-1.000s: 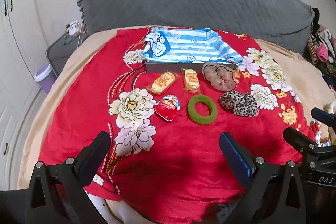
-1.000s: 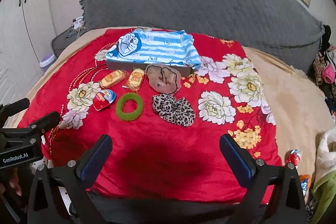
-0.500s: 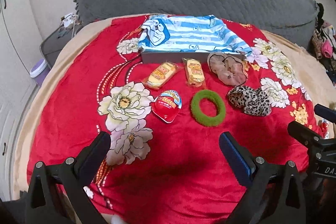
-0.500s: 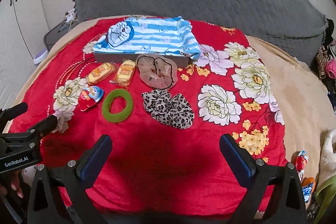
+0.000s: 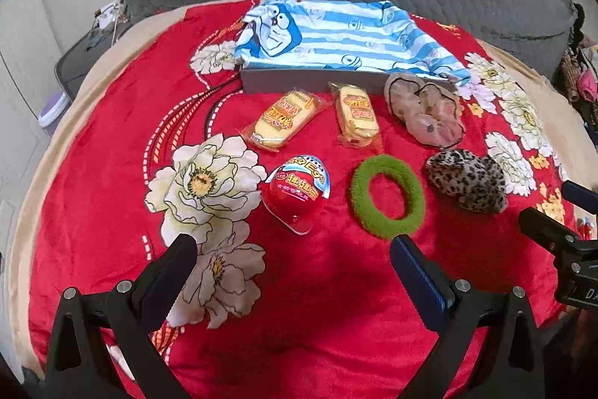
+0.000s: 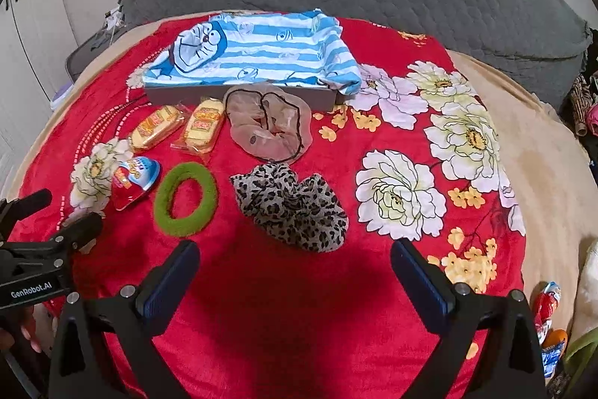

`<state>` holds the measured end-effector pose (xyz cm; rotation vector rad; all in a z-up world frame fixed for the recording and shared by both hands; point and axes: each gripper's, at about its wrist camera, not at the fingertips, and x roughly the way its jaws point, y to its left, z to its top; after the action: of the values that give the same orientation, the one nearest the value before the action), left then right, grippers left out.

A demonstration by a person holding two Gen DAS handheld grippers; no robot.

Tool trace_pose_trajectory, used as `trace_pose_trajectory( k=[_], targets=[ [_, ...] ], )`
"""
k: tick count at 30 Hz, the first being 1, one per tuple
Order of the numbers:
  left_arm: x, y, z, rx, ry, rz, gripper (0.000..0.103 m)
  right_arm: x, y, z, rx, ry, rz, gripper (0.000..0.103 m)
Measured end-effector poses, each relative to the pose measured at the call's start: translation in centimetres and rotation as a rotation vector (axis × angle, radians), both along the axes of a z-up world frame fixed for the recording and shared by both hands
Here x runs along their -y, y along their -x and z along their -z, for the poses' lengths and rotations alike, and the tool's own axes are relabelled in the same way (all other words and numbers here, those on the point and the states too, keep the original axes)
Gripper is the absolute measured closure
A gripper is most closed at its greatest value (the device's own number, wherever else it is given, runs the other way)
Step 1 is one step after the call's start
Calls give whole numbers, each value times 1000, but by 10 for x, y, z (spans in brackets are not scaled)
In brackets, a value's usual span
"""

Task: Organize objects
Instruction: 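Move the left tool toward the red egg while the right tool approaches the leopard scrunchie, then close the left tool on the red egg while the right tool grasps the leopard scrunchie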

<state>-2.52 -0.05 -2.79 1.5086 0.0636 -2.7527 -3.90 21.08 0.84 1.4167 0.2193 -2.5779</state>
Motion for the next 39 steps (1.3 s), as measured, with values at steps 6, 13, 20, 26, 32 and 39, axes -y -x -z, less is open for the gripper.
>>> trace_pose_trajectory(
  k=[6, 13, 20, 26, 32, 39],
  targets=[
    [3, 16, 13, 17, 9, -3, 0, 1, 16, 15, 28, -13, 9, 0],
    [5, 31, 26, 30, 10, 3, 0, 3, 30, 29, 48, -23, 16, 0],
    [8, 48, 35, 24, 3, 23, 0, -1, 40, 39, 69, -32, 29, 0],
    [12, 57, 43, 38, -9, 9, 0, 0, 48, 43, 72, -18, 29, 0],
    [10, 67, 51, 46, -19, 16, 0, 7, 55, 54, 84, -59, 8, 1],
    [9, 73, 52, 36, -9, 14, 5, 8, 62, 62, 94, -83, 2, 1]
  ],
)
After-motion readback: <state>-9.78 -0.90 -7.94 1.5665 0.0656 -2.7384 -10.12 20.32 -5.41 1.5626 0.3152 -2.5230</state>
